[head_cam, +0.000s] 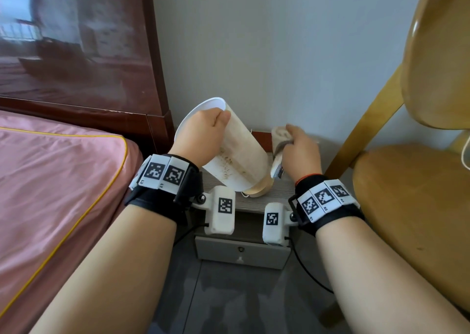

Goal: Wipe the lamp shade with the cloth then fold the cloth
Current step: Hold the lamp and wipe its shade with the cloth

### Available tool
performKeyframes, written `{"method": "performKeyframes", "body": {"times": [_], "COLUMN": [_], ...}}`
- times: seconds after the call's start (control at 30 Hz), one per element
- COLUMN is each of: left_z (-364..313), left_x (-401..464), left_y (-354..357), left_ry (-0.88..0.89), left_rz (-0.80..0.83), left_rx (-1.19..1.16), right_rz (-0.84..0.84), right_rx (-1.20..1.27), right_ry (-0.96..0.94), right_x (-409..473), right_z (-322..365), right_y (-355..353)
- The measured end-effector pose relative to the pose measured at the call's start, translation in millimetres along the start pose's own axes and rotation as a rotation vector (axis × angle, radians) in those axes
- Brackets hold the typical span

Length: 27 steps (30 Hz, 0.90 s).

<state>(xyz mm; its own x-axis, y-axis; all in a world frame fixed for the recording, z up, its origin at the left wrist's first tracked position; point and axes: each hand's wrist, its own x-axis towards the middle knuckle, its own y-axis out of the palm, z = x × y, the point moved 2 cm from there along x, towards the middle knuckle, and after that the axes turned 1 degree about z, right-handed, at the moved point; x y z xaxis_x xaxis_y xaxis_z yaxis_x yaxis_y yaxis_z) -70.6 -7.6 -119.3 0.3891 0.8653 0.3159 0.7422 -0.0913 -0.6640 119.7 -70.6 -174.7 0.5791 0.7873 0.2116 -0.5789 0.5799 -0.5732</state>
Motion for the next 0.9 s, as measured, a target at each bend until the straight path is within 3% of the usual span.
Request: {"method": "performKeyframes", "body": {"times": [0.1, 0.23, 0.43, 0.63, 0.9], "left_z": [2.1, -0.3, -3.8, -0.5, 1.6], "left_x": [0.8, 1.7, -0.1, -2.2, -1.1], "left_y": [-1.6, 0.1, 5.0, 5.3, 5.4], "left_ry": [0.001, 0.040, 0.087, 0.066, 0.053], "left_rz": [0.012, 0.020, 0.028, 0.031, 0.032], "left_rx": [-0.005, 0.010, -0.041, -0.058, -0.042], "right_rz": [-0.101, -0.099, 0.314, 0.318, 0.336], "right_rx": [0.157, 0.344, 0.484, 0.566, 0.300], "right_ry": [-0.131, -0.221, -0.359, -0.229, -0.004], "right_x": [1.1, -6.3, -25.0, -15.9, -14.4], "right_z": [22.0, 49.0, 64.5, 35.3, -23.2], "right_y": [-4.6, -0.8, 28.6, 30.7, 32.3]}}
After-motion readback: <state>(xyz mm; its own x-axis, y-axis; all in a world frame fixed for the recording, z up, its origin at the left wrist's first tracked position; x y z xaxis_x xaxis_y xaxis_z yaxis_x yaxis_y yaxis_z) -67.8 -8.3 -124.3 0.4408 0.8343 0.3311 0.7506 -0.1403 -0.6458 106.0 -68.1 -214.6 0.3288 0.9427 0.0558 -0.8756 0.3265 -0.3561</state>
